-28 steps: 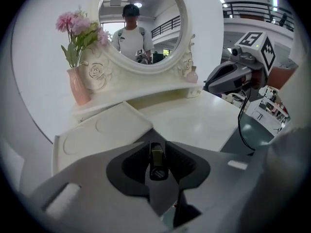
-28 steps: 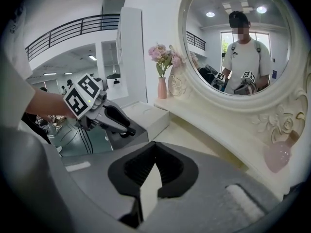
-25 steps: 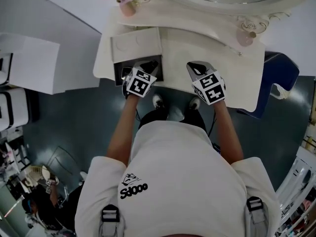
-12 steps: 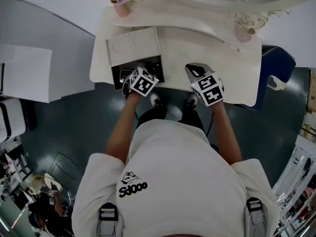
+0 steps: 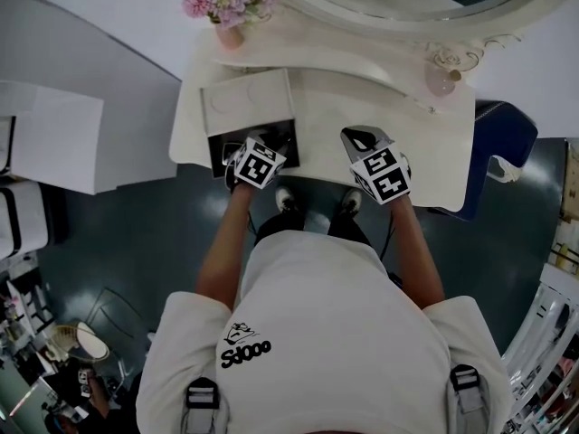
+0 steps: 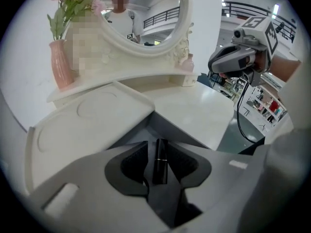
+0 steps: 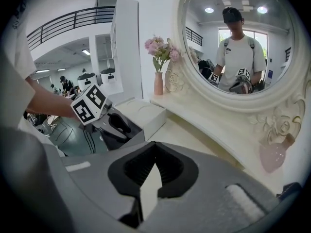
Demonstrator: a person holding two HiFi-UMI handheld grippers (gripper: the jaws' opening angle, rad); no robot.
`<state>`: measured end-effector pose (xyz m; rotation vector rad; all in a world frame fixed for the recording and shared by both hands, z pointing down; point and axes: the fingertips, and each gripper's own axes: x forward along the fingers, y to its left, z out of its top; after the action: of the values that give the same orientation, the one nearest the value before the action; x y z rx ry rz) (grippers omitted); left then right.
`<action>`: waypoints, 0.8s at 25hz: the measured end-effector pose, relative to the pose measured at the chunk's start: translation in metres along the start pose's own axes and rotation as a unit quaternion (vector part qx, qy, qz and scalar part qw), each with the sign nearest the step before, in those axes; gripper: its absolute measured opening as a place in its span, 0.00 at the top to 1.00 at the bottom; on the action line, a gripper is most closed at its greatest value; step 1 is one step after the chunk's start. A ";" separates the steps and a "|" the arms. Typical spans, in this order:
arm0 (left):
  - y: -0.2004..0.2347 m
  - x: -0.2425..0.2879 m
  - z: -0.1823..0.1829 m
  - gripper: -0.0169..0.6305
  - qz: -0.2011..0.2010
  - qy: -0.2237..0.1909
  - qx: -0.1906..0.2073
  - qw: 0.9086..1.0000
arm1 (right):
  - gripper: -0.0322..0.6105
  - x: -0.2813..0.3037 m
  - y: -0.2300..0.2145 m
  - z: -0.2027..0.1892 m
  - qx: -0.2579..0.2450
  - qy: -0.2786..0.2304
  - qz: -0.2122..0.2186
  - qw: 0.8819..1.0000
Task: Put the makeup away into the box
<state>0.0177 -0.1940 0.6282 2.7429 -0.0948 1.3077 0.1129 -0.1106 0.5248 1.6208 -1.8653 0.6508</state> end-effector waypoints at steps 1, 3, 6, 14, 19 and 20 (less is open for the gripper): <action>0.001 -0.005 0.003 0.76 0.005 -0.008 -0.007 1.000 | 0.95 -0.005 -0.003 0.003 -0.002 -0.004 -0.003 1.000; 0.004 -0.018 0.017 0.80 0.017 -0.028 -0.014 0.999 | 0.95 -0.015 -0.013 0.012 -0.008 -0.018 -0.014 1.000; 0.009 -0.039 0.058 0.95 0.029 -0.078 -0.002 0.997 | 0.95 -0.032 -0.037 0.034 -0.020 -0.049 -0.039 0.998; 0.009 -0.113 0.186 0.95 0.076 -0.223 0.043 0.971 | 0.95 -0.085 -0.080 0.099 -0.070 -0.125 -0.091 0.985; 0.004 -0.166 0.250 0.95 0.110 -0.294 0.095 0.945 | 0.95 -0.123 -0.100 0.140 -0.091 -0.177 -0.122 0.972; 0.003 -0.176 0.261 0.95 0.116 -0.306 0.103 0.939 | 0.95 -0.131 -0.104 0.149 -0.095 -0.189 -0.129 0.969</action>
<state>0.1081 -0.2258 0.3278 3.3007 -0.3552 0.4600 0.2119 -0.1358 0.3259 1.9093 -1.8545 0.0490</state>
